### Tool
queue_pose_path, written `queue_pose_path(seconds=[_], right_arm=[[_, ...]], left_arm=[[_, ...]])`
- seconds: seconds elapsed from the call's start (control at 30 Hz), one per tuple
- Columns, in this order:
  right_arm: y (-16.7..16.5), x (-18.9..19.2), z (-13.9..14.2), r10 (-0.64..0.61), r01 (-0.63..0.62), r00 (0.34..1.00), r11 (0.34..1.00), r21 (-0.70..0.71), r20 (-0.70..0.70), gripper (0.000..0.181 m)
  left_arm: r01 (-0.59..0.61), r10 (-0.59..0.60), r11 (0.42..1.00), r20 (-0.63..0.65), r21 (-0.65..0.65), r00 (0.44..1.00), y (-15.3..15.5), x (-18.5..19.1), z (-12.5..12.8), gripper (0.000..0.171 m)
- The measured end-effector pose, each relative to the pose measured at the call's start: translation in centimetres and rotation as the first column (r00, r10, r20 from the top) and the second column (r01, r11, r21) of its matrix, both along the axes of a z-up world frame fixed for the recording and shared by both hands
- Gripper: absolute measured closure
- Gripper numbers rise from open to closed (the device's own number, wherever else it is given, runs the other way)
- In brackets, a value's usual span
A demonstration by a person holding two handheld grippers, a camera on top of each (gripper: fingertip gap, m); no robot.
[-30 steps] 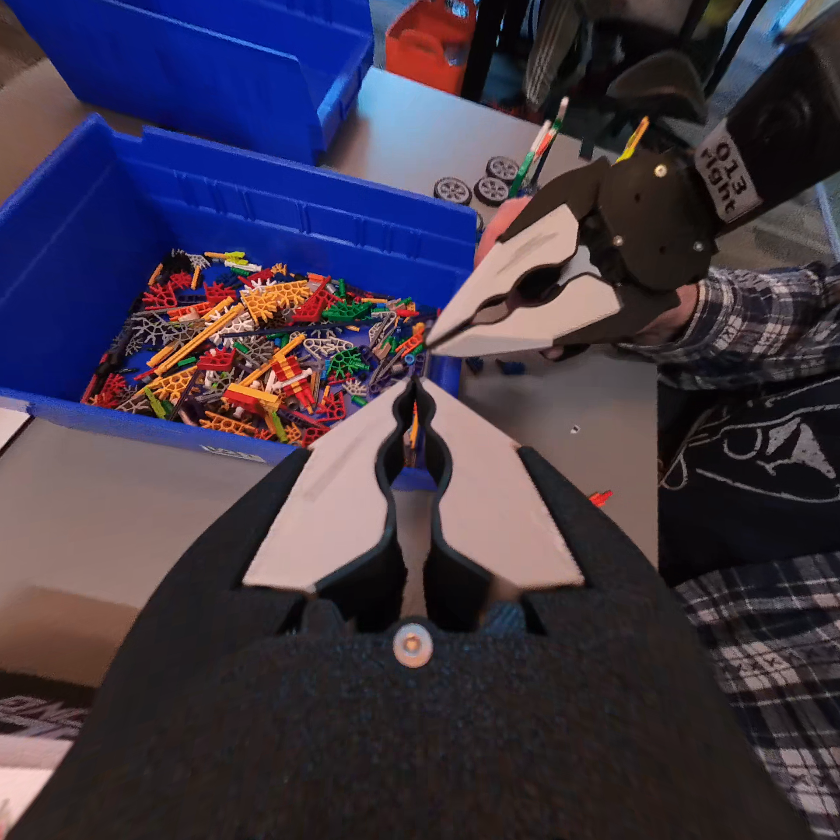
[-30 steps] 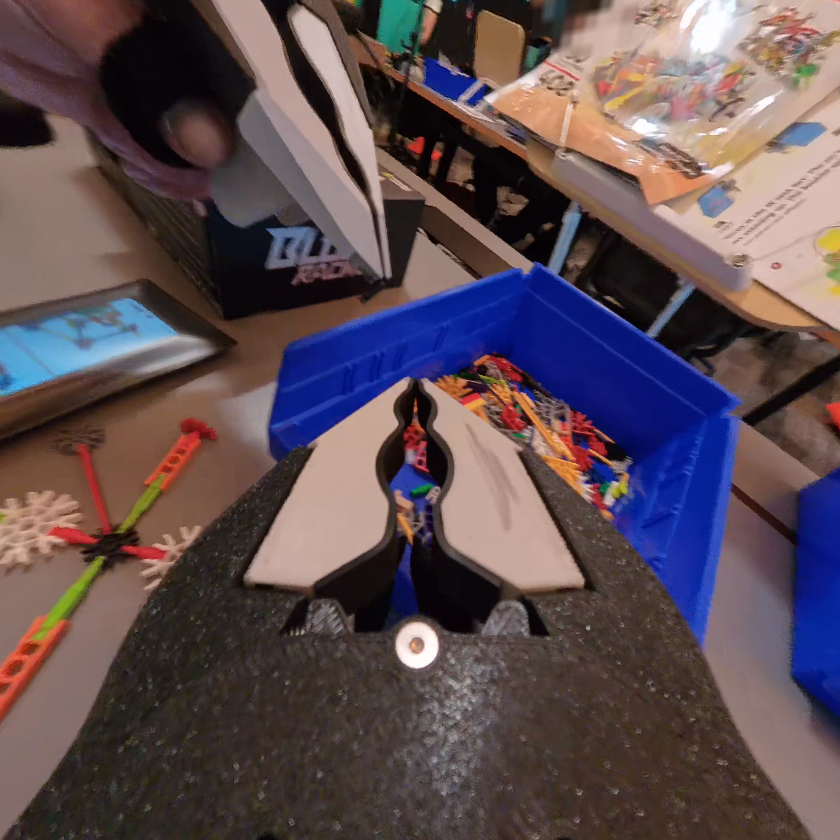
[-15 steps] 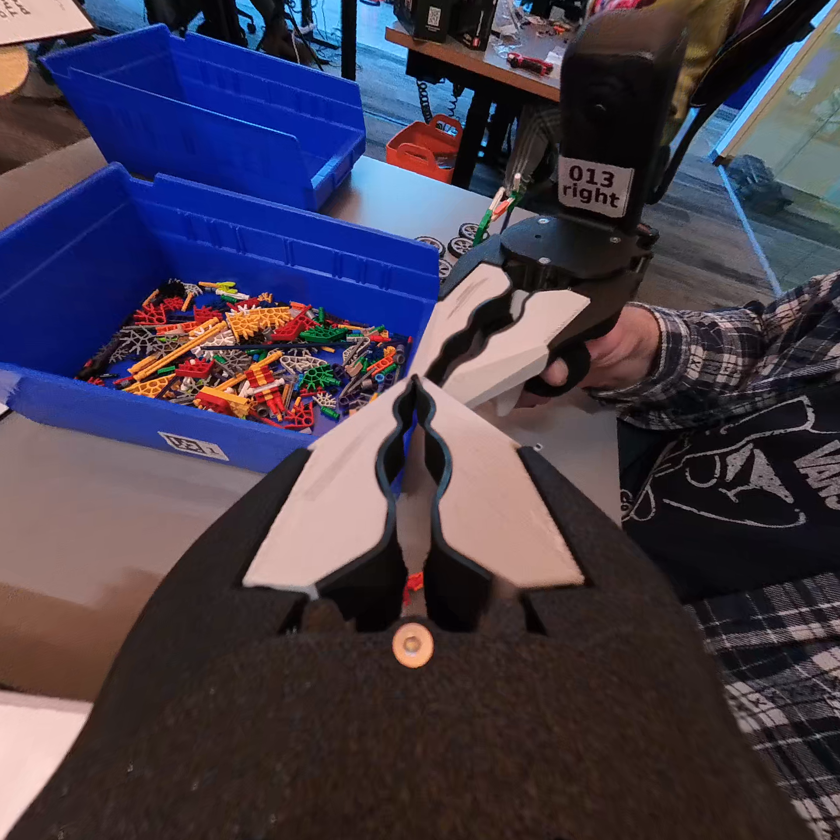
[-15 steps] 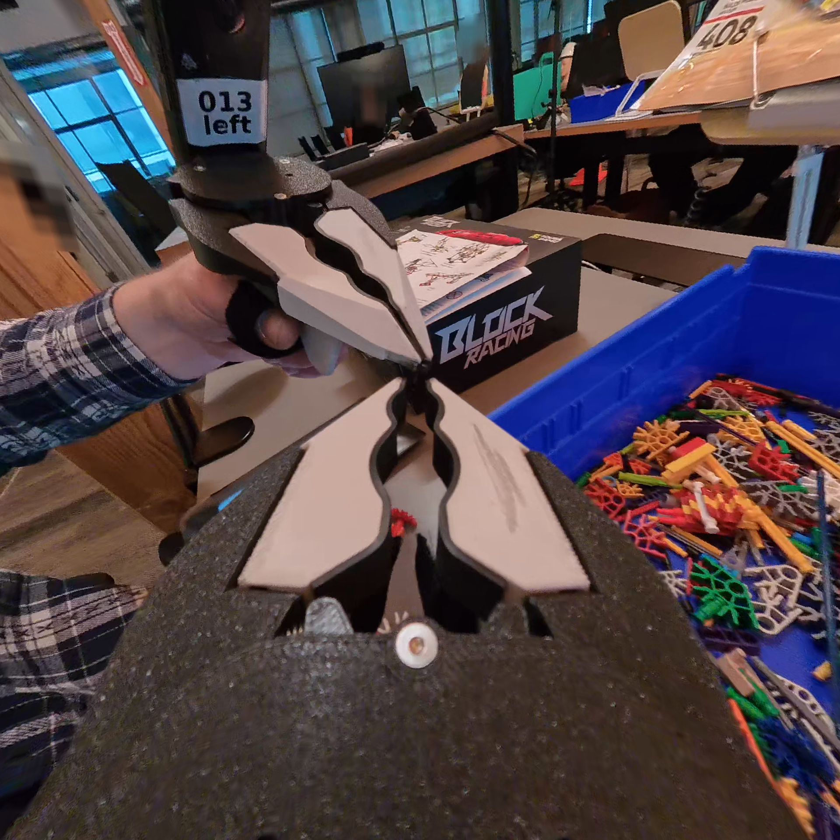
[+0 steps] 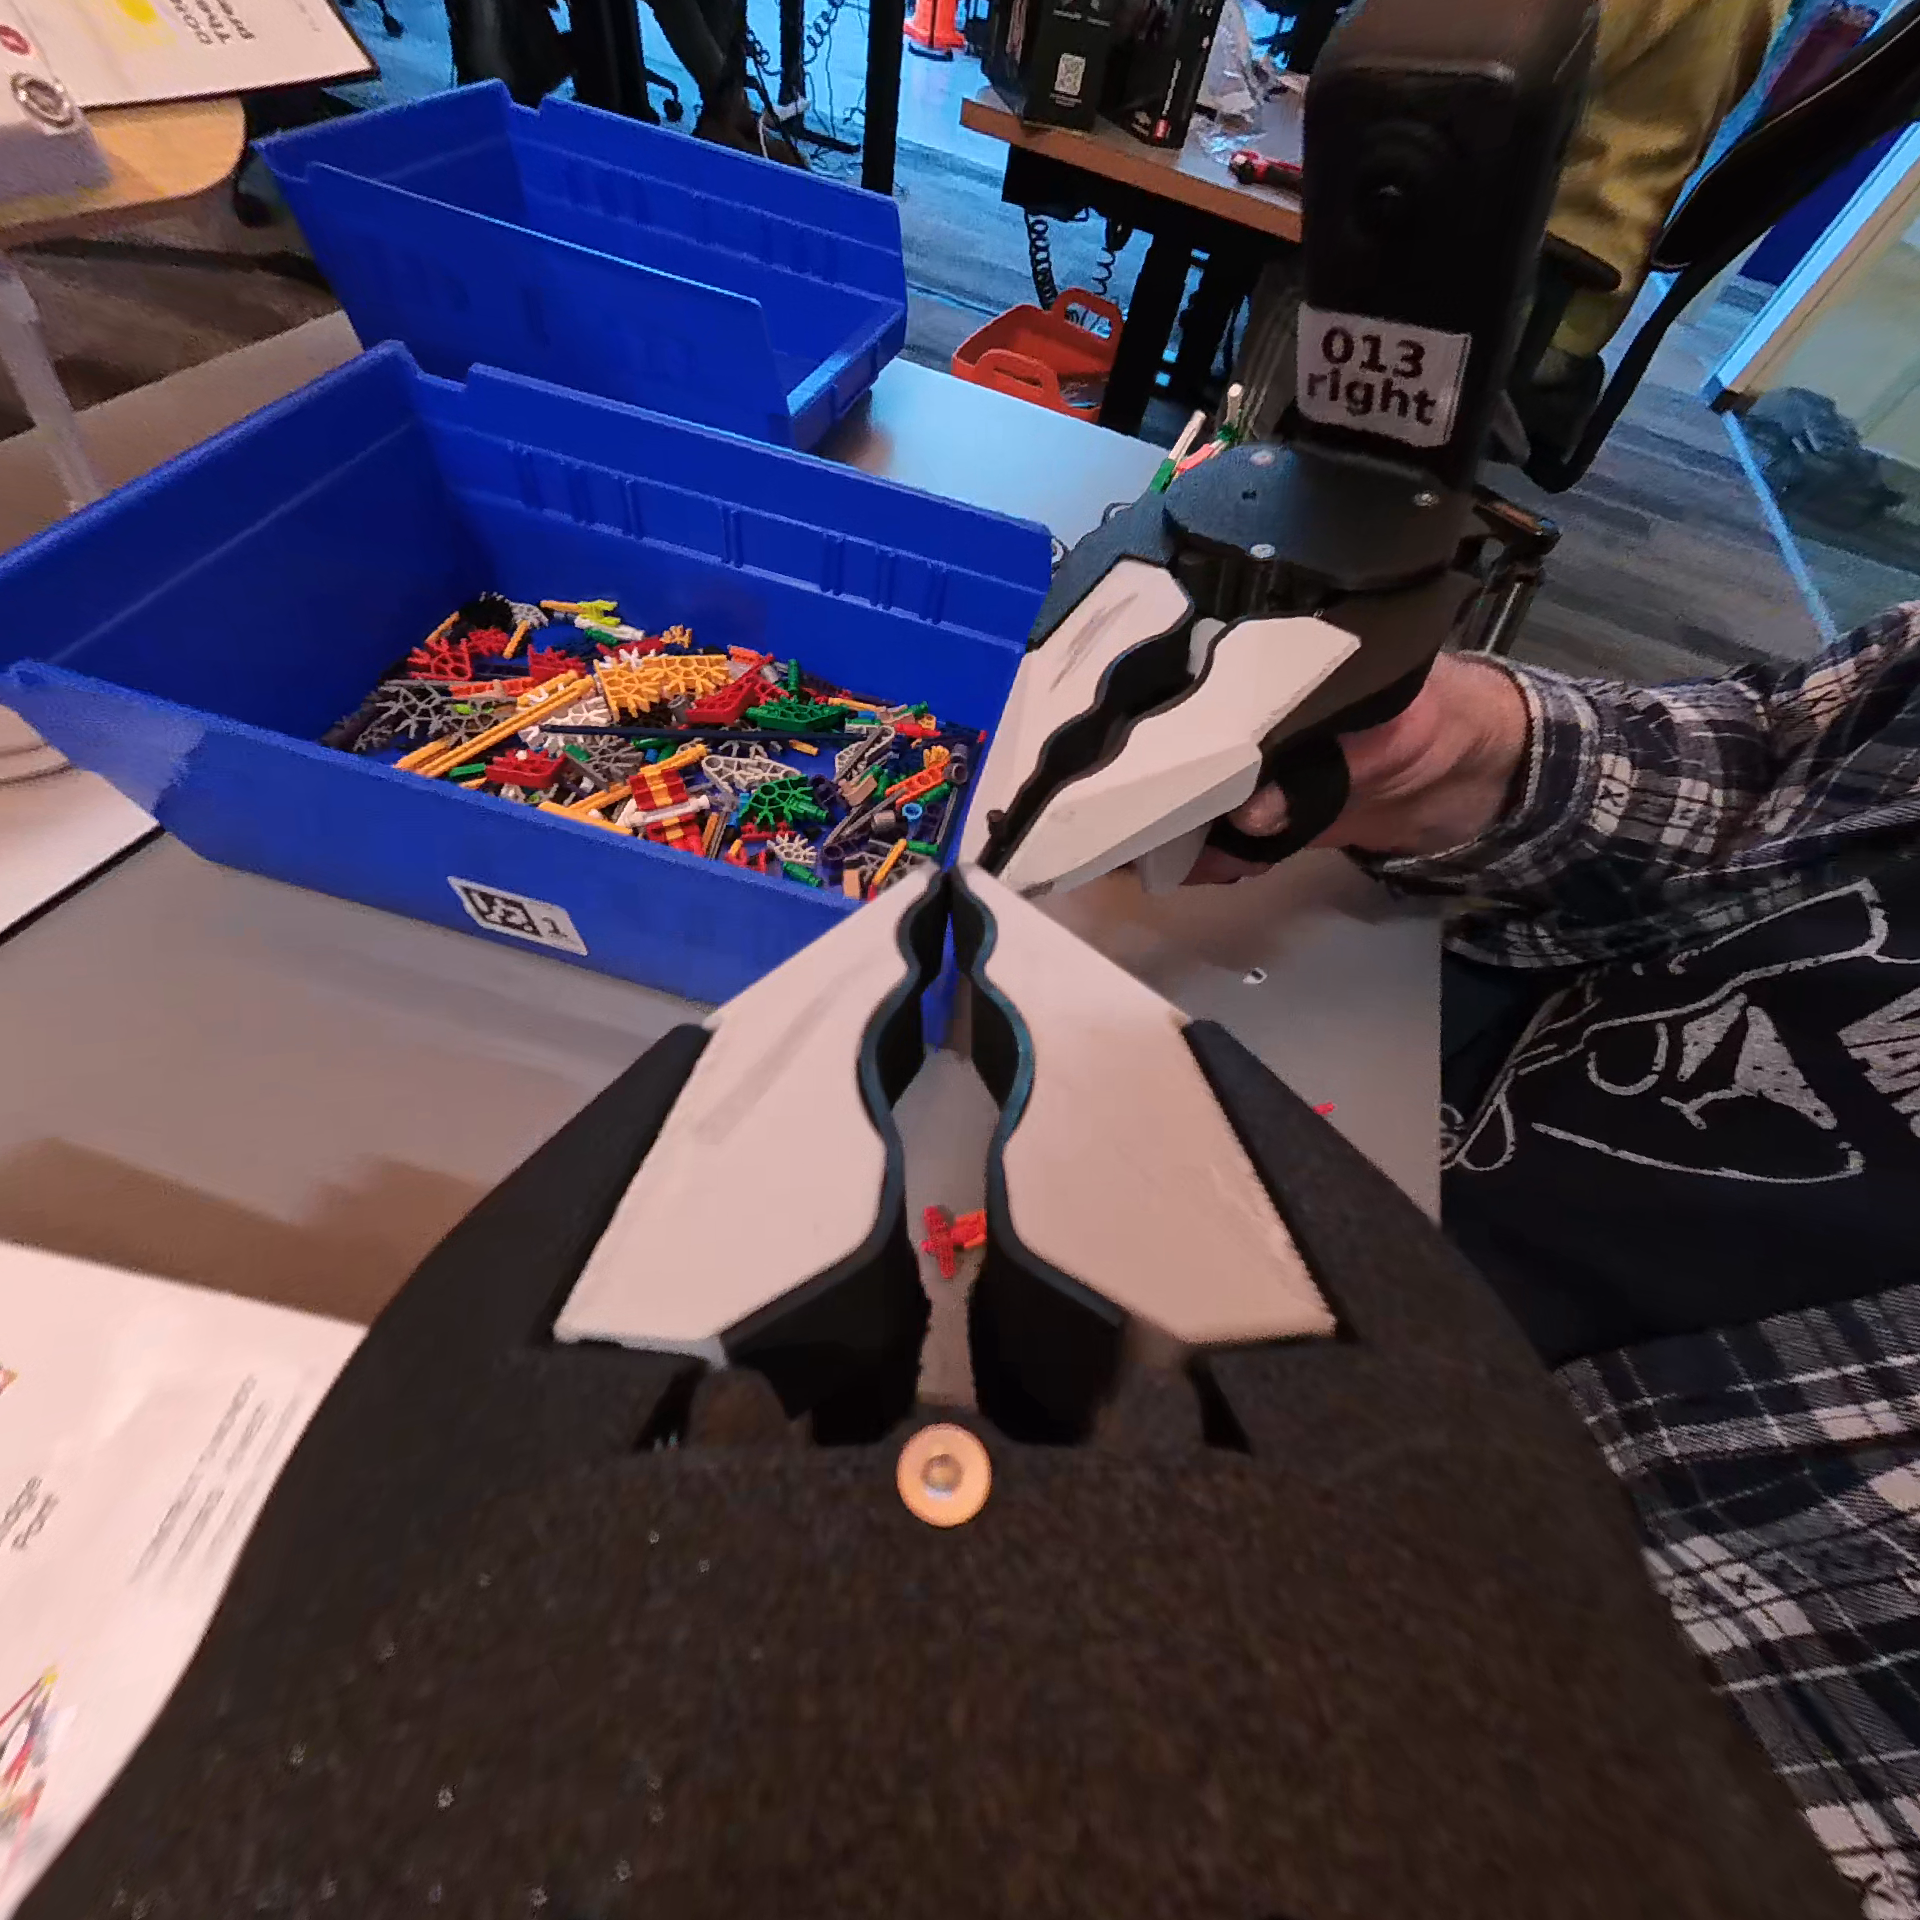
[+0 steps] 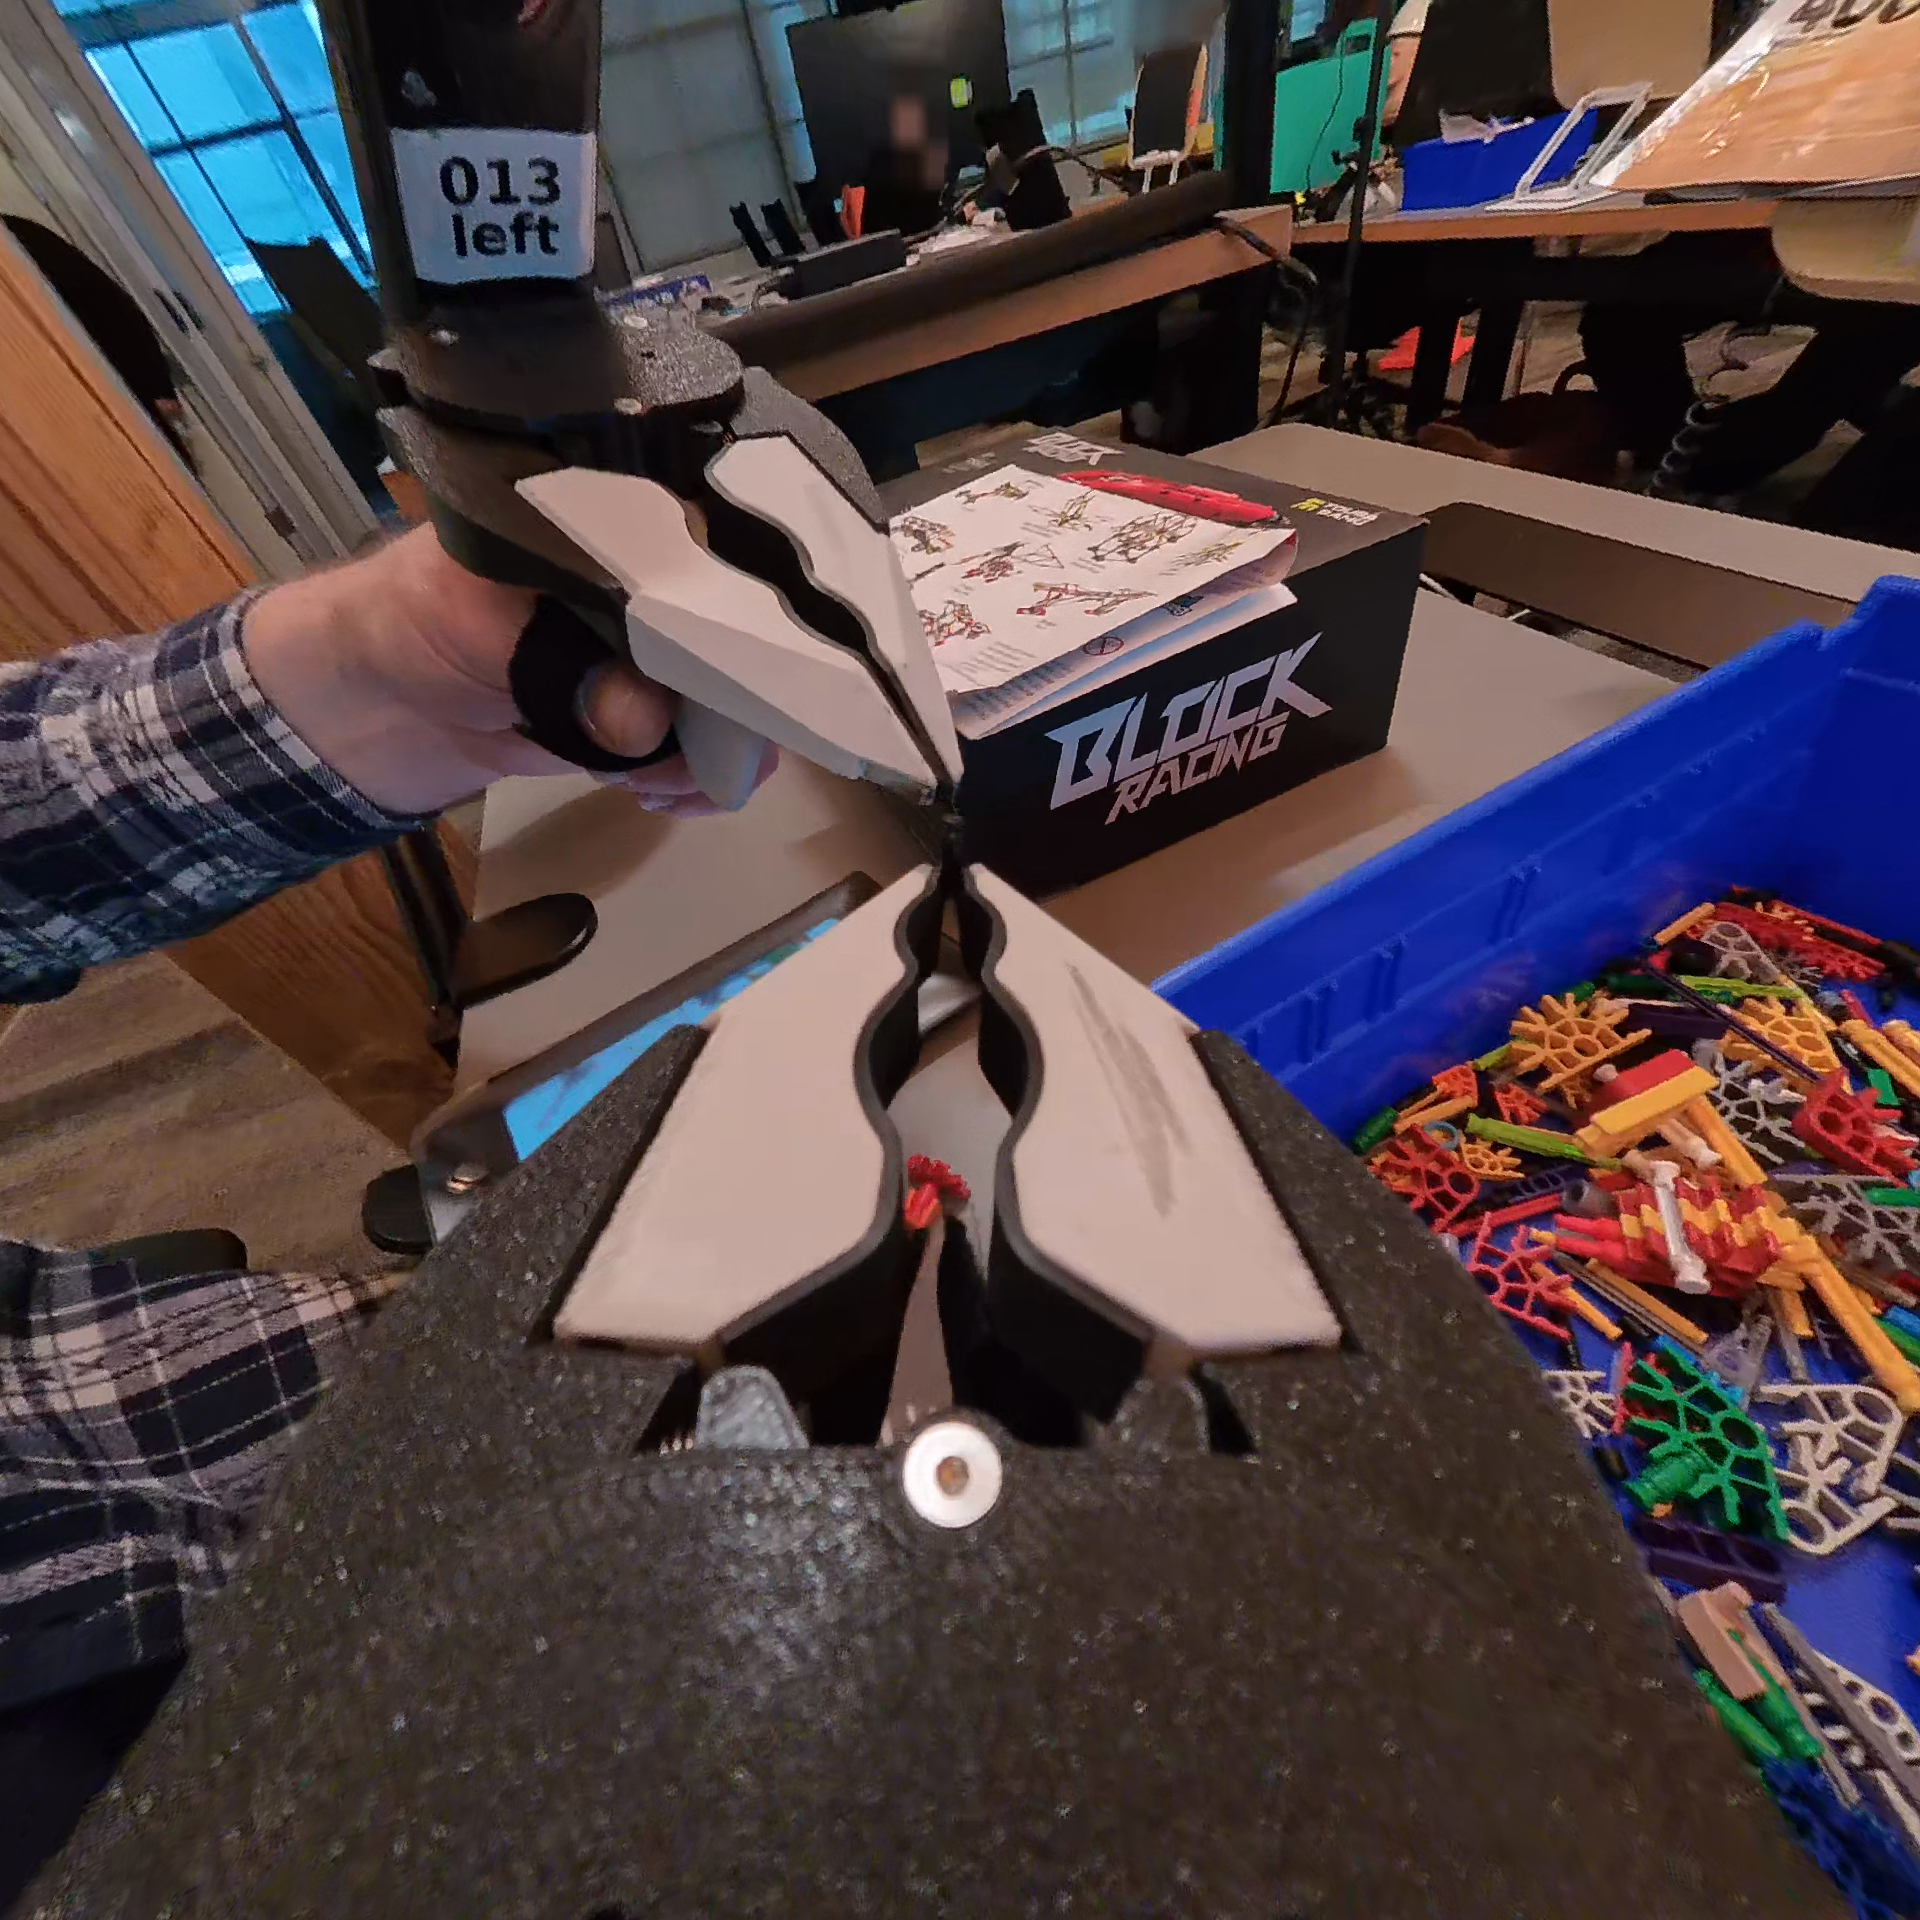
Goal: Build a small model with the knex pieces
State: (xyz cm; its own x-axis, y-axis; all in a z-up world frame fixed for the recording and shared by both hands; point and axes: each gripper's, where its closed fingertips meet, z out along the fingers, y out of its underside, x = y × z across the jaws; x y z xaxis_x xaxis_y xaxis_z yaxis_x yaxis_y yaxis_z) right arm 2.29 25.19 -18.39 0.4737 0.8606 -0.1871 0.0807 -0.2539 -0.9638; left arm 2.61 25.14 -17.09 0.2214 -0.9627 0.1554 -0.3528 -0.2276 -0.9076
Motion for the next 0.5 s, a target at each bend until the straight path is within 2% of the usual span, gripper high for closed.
queue_pose_path(seconds=[0.2, 0.43, 0.5], right_arm=[[-0.3, 0.1, -1.5, -0.002, -0.011, 0.987, 0.996, 0.084, 0.158, 0.180], [-1.0, 0.3, -4.1, 0.048, -0.099, 0.940, 0.986, 0.134, 0.337, 0.180], [-1.6, 0.1, -4.8, 0.086, -0.147, 0.922, 0.980, 0.137, 0.378, 0.180]], left_arm=[[-0.021, 0.022, 1.000, -0.035, 0.018, 0.999, -0.5, -1.5, -1.0, 0.170], [-0.048, 0.049, 0.999, -0.077, 0.008, 0.996, -0.9, -3.0, -2.5, 0.165], [-0.055, 0.057, 0.998, -0.125, 0.020, 0.991, -1.0, -3.4, -3.5, 0.164]])
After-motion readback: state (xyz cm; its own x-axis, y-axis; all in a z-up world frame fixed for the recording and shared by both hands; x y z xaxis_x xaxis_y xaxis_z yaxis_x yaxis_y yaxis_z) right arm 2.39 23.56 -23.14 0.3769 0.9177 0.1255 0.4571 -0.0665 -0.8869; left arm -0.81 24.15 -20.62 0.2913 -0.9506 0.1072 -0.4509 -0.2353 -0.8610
